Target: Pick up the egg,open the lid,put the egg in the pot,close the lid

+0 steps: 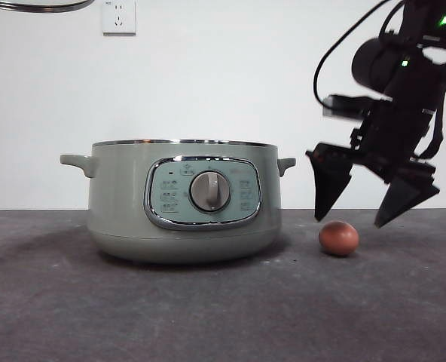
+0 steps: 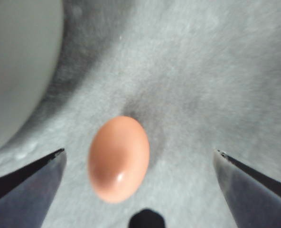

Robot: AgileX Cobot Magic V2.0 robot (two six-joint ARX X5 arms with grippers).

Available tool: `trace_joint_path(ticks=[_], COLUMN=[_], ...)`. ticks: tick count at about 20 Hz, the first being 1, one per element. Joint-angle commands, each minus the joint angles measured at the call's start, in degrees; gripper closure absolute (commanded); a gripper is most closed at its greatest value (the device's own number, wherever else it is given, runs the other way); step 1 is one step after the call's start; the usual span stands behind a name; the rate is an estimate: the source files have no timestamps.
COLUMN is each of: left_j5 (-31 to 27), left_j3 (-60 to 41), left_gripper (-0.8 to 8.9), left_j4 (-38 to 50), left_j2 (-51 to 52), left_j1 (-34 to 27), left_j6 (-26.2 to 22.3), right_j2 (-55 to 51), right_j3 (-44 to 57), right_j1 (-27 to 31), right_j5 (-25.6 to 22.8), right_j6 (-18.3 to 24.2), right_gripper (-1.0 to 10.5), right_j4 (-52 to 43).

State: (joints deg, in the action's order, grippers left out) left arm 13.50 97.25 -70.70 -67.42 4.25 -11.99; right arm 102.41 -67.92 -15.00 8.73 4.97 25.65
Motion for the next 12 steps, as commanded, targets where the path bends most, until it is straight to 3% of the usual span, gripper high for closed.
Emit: trace_joint_path(ticks=[1,3,6,12], left_j5=[-1.86,-3.17,-3.39,-4.59], left_j3=[-4.22,-7.82,-9.92,-9.94], left_gripper=[8.22,8.22,8.22,8.22], left_j4=[3.3,3.21,2.14,0.81], left_j2=[5.44,9.31,13.38,18.91], left_j1=[-0.24,-0.33,-0.61,-0.74], left_j6=[-0.07,0.33,0.85,1.92], right_j2=[1.77,2.49,2.71,3.61], right_j3=[-0.24,-0.24,-0.24,-0.24], right_j1=[-0.11,-0.44,-1.25,-3.5], right_j5=[-0.22,-0.35,-0.26,-0.9], right_j6=[-0.33,-0.35,-0.76,-3.5], right_gripper=[3.2,3.3,4.9,6.1], right_j4=[-0.7,-1.03,-1.44,-1.6])
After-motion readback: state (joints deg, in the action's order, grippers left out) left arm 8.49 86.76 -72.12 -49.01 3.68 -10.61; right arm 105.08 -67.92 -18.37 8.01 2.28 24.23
